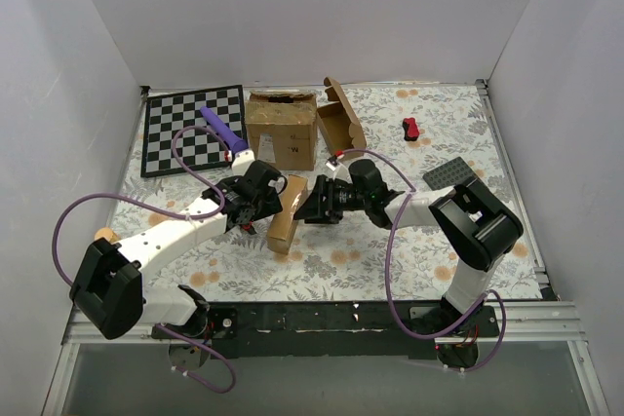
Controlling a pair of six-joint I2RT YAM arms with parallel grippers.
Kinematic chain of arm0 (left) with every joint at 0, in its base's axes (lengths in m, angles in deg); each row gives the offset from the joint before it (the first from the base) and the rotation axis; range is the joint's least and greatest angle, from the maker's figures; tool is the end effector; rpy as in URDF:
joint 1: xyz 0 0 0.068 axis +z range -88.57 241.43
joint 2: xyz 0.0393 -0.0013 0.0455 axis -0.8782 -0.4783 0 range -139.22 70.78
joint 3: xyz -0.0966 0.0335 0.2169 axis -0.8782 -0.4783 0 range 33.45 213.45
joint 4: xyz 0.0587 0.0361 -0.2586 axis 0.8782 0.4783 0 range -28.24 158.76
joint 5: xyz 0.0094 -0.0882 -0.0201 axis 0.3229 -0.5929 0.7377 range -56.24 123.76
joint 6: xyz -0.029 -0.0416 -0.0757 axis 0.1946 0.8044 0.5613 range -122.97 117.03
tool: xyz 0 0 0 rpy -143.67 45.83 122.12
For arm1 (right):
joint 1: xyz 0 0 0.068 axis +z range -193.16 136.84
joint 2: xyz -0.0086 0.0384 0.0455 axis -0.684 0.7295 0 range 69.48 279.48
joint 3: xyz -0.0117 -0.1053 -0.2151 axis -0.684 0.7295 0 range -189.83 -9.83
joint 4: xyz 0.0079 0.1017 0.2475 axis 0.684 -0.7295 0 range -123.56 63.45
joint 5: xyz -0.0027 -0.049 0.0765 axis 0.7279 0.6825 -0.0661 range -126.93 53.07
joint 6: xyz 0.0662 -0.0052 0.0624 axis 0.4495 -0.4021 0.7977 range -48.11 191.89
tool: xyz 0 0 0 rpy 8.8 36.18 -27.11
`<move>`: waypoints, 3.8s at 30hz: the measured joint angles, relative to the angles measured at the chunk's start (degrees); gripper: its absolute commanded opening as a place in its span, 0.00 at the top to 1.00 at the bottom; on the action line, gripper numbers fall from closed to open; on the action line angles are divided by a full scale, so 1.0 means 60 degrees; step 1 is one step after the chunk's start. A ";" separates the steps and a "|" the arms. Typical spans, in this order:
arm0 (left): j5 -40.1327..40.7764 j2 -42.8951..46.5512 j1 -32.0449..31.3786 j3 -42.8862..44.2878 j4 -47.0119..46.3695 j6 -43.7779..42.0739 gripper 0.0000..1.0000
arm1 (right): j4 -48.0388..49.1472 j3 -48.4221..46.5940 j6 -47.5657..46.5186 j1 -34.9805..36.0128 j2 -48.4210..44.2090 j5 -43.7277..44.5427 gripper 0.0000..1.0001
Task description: Unpack the express box
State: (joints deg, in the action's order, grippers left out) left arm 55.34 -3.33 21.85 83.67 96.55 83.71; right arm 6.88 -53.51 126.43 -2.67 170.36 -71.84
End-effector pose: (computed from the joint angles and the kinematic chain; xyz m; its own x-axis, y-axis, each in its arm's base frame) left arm 0.2421 -0.1612 0.1594 -0.4824 -0.8057 -0.3438 -0.6316 0.5919 -0.5008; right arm 0.2581 0.2817 0.1032 -0.9360 0.0792 -0.3430 -0.2903 0.3775 0.8793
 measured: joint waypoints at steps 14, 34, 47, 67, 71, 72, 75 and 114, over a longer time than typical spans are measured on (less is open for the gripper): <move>-0.0259 0.0299 -0.0004 -0.0251 -0.0091 0.0135 0.48 | 0.1239 0.0885 0.0856 -0.0051 0.0000 0.0084 0.27; -0.0444 0.0386 -0.0058 -0.0280 -0.0084 0.0135 0.48 | 0.1501 0.1322 0.0885 -0.0204 -0.0127 0.0186 0.24; -0.0612 0.0565 -0.0058 -0.0466 -0.0153 0.0193 0.49 | 0.1472 0.0980 0.0885 -0.0222 -0.0124 0.0175 0.24; -0.0761 0.0743 -0.0066 0.0087 -0.0131 0.0073 0.33 | 0.1588 0.0619 0.0787 -0.0248 0.0270 0.0004 0.34; -0.0747 0.0412 -0.0069 0.0998 0.0135 0.0007 0.30 | 0.1541 0.0601 0.0656 -0.0248 0.0270 0.0007 0.34; -0.0747 0.0270 -0.0073 0.1246 0.0233 0.0000 0.29 | 0.1497 0.0579 0.0623 -0.0248 0.0270 0.0007 0.34; -0.0736 -0.0535 -0.0146 0.2259 0.0597 -0.0033 0.28 | 0.1341 0.0484 0.0514 -0.0248 0.0270 0.0004 0.34; 0.0849 -0.4211 -0.1009 0.5446 0.4488 -0.0324 0.46 | 0.0794 0.0295 -0.0124 -0.0310 0.0270 0.0087 0.35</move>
State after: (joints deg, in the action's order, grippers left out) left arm 60.43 -28.60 15.80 116.34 123.47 81.76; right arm 11.64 -51.74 125.69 -4.53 171.98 -71.32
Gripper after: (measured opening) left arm 0.600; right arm 0.653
